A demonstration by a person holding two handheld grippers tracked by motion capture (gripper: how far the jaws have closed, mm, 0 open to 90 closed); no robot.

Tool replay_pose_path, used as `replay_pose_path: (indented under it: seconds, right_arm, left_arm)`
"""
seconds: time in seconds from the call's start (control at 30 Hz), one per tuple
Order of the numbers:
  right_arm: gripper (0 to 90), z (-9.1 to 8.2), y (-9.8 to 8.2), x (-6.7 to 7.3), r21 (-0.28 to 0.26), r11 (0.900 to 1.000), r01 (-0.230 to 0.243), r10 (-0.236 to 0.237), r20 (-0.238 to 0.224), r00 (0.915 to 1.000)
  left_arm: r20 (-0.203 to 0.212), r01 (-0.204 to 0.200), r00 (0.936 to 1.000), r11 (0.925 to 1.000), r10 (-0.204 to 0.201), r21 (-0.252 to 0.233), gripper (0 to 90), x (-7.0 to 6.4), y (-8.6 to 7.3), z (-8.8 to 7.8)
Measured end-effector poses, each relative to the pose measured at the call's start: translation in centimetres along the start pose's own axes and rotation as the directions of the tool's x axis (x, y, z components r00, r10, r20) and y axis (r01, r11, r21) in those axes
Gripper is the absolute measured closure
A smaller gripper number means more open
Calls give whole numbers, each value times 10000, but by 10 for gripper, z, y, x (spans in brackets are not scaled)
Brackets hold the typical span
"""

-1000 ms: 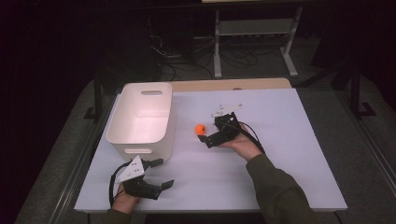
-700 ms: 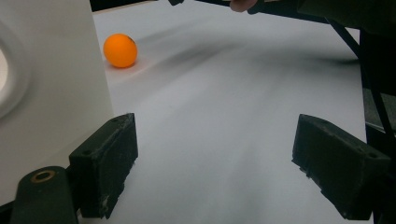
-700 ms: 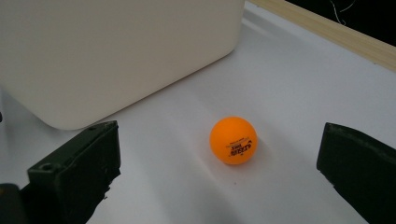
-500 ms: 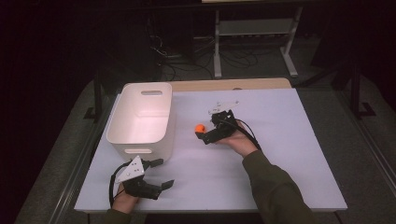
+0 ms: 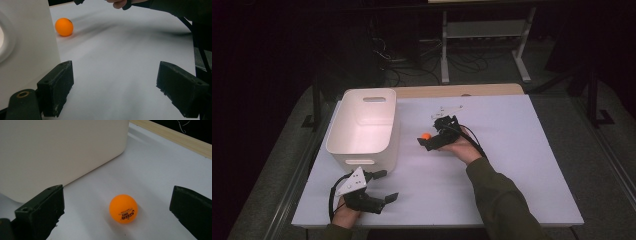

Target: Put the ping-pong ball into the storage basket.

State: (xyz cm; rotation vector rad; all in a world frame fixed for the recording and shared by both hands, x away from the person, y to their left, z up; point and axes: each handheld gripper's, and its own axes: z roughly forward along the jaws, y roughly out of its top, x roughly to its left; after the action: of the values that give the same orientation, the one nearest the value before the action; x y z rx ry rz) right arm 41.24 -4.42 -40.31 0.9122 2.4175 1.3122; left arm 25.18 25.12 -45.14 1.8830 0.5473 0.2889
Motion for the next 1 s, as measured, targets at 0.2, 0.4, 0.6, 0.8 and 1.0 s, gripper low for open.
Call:
replay_pose_path:
  seconds: [0.2, 0.4, 0.6, 0.8, 1.0]
  right_arm:
    - [0, 6, 3, 0, 15, 10000, -54, 54, 15, 10000]
    - [0, 13, 3, -1, -26, 10000, -77, 78, 38, 10000]
    - [0, 17, 2, -4, -75, 9996, -281, 282, 101, 9996]
    - [0, 23, 0, -6, -108, 9992, -384, 386, 146, 9992]
    - [0, 29, -3, -8, -152, 9992, -360, 363, 201, 9991]
  left_arm:
    - [12, -12, 10000, 10000, 12, 14, 140, 0, 0, 0]
    - [24, -15, 10000, 10000, 14, 28, 140, 0, 0, 0]
    - [23, 7, 10000, 10000, -7, 15, 140, 0, 0, 0]
    - [23, 10, 10000, 10000, -10, -6, 140, 0, 0, 0]
    - [33, 1, 10000, 10000, -1, 10, 140, 0, 0, 0]
